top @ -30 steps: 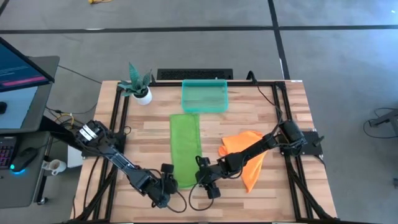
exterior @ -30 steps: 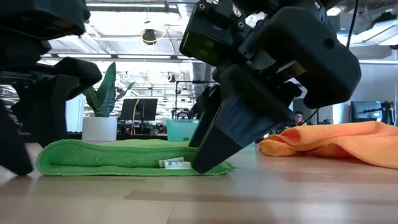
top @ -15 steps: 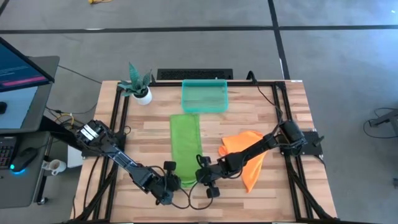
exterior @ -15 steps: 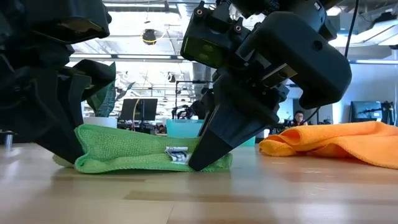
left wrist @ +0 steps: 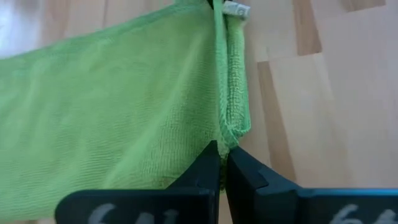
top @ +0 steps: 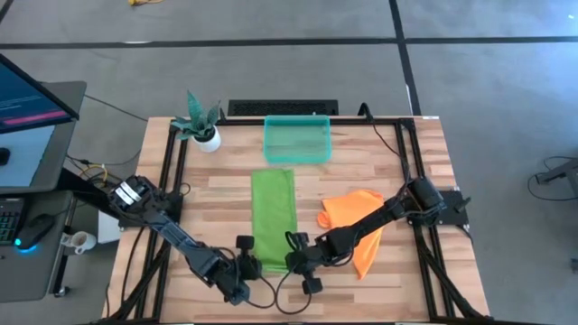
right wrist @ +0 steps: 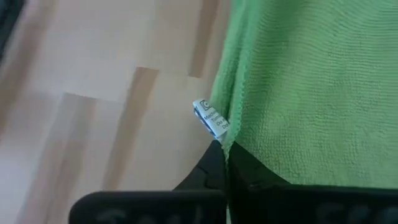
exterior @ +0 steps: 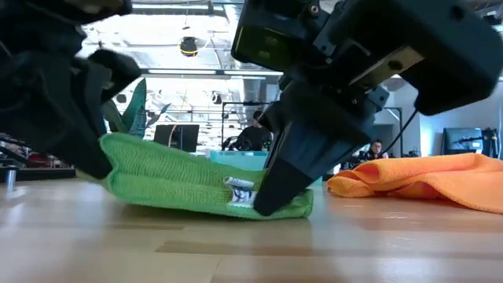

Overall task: Roll towel into tight, uniform cylinder
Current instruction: Roll the green microfiber towel

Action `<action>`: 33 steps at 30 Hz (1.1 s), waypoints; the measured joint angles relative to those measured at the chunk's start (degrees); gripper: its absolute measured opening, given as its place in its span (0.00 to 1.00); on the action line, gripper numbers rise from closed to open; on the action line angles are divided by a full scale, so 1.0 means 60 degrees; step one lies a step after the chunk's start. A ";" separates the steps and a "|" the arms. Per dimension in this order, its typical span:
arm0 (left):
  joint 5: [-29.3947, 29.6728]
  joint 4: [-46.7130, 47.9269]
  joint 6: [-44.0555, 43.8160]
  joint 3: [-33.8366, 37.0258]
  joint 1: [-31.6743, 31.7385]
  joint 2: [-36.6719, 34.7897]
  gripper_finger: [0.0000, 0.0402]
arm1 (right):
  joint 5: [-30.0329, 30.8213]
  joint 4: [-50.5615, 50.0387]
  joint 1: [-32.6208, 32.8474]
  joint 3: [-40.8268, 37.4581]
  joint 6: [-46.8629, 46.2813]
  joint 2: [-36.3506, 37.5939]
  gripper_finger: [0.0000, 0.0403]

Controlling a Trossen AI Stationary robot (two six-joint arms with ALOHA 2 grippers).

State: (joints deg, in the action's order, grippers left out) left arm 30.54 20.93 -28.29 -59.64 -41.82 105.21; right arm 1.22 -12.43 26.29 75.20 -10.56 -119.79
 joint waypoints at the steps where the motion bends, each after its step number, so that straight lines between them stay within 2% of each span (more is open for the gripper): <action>1: 0.0042 0.0196 -0.0004 -0.0117 -0.0037 0.0000 0.00 | 0.0139 -0.0155 0.0030 0.0066 -0.0001 0.0000 0.02; 21: 0.0810 0.3712 -0.0618 -0.2404 -0.0639 -0.0004 0.00 | 0.2089 -0.3539 0.0711 0.2287 0.0099 0.0029 0.03; 26: 0.0806 0.4353 -0.0990 -0.2861 -0.0912 -0.0007 0.00 | 0.2349 -0.4319 0.0993 0.3106 0.0109 0.0029 0.01; 33: 0.0920 0.5301 -0.1302 -0.3566 -0.1353 -0.0018 0.00 | 0.2397 -0.4555 0.1453 0.4069 0.0380 0.0029 0.03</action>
State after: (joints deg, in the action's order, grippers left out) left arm 36.06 52.74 -36.10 -81.04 -49.93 105.10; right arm 15.60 -39.76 35.02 99.62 -8.28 -119.61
